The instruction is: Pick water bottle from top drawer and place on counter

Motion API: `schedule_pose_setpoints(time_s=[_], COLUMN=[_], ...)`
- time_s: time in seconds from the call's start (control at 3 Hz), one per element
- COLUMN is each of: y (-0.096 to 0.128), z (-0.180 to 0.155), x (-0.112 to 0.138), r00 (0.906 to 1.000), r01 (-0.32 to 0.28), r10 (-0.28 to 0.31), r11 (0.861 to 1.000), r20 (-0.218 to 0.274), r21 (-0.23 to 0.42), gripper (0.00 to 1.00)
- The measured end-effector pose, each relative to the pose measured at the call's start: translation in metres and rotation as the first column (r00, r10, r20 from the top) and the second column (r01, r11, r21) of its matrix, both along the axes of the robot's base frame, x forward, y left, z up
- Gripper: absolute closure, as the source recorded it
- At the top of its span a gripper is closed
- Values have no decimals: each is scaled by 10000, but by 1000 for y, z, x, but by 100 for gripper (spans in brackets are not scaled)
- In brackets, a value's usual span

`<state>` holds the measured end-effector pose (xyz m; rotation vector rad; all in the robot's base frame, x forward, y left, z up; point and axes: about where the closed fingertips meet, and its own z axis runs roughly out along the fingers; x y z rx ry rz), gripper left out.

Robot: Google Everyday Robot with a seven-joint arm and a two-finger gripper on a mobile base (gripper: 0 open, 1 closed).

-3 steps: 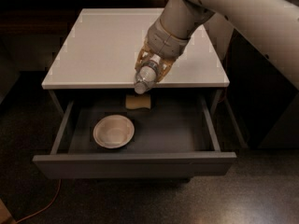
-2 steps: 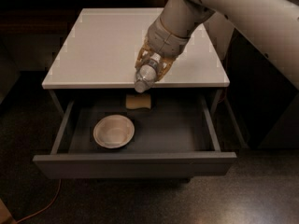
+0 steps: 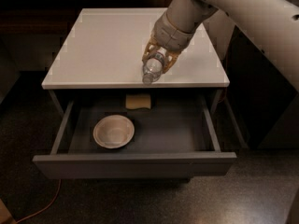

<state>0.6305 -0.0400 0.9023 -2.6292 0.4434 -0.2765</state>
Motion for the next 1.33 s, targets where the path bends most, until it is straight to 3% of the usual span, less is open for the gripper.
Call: schedule_pose_setpoints(time_s=[0.33,0.67,1.33], y=[-13,-24,-30], z=[-9,-24,-36], x=[24,45,80], r00=[9999,10000,10000], r01=[-68,-33,-66], r10=[69,33,66], r11=[10000,10000,10000], r20=[118,-19,-62], r21=[-72,-46,-43], gripper=[100,82,35])
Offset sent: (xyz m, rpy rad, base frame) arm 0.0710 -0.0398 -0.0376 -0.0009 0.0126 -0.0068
